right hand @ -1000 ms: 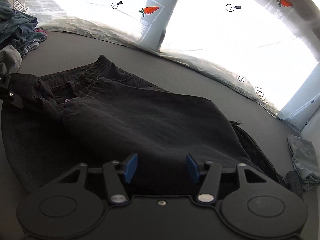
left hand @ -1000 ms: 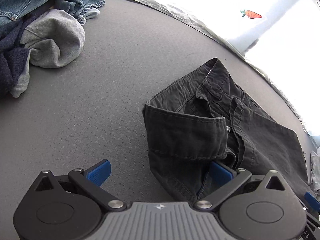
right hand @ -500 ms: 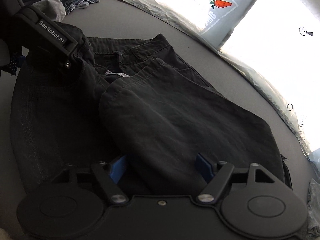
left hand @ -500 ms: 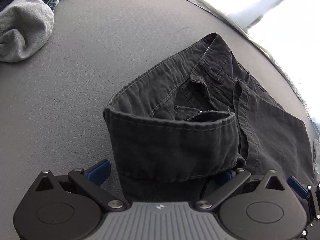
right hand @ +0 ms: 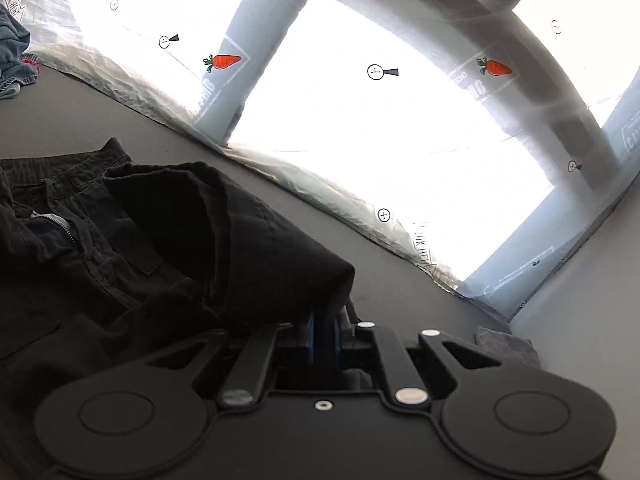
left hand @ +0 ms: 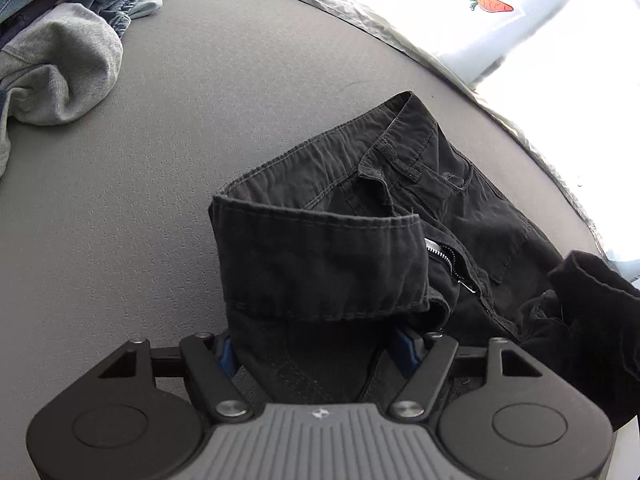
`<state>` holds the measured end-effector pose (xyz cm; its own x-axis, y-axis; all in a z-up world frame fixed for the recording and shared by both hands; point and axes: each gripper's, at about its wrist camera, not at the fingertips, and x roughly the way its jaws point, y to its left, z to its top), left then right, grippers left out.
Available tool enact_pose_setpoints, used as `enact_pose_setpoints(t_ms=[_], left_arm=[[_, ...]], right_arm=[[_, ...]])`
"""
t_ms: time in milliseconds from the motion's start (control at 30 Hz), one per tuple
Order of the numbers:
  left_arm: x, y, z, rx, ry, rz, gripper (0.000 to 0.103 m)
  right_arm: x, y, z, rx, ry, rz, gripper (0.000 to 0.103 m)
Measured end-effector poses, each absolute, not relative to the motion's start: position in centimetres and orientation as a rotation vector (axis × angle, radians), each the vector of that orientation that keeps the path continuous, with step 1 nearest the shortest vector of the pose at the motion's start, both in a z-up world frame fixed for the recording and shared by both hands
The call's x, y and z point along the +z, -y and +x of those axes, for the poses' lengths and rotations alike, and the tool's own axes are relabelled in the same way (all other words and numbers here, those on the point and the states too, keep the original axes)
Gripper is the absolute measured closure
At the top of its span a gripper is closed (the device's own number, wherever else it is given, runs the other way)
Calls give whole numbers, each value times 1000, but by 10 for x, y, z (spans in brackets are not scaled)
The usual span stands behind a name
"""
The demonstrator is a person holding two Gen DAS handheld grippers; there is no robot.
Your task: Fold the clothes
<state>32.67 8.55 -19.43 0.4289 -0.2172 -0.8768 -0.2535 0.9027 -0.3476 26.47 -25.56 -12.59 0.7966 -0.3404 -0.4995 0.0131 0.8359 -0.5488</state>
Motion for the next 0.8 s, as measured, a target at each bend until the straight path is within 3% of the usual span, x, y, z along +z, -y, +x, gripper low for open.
enact_pose_setpoints(t_ms=[200,433,667,800], left_arm=[[-188,-74,300,68,-1106,-446,43],[-187,-52,279,122,-1086,-445,57],[-188,-36,269,194,-1100,-442,58],[-183,-36,258,182,-1119,-467,58]], right_arm=[[-107,359,219,-499,-617,-491,94],[-115,473,154,-751,-769,-321,94],[-132,566,104,-942,-942,-142,95],[-139,579,102,-990,-974,-96,84]])
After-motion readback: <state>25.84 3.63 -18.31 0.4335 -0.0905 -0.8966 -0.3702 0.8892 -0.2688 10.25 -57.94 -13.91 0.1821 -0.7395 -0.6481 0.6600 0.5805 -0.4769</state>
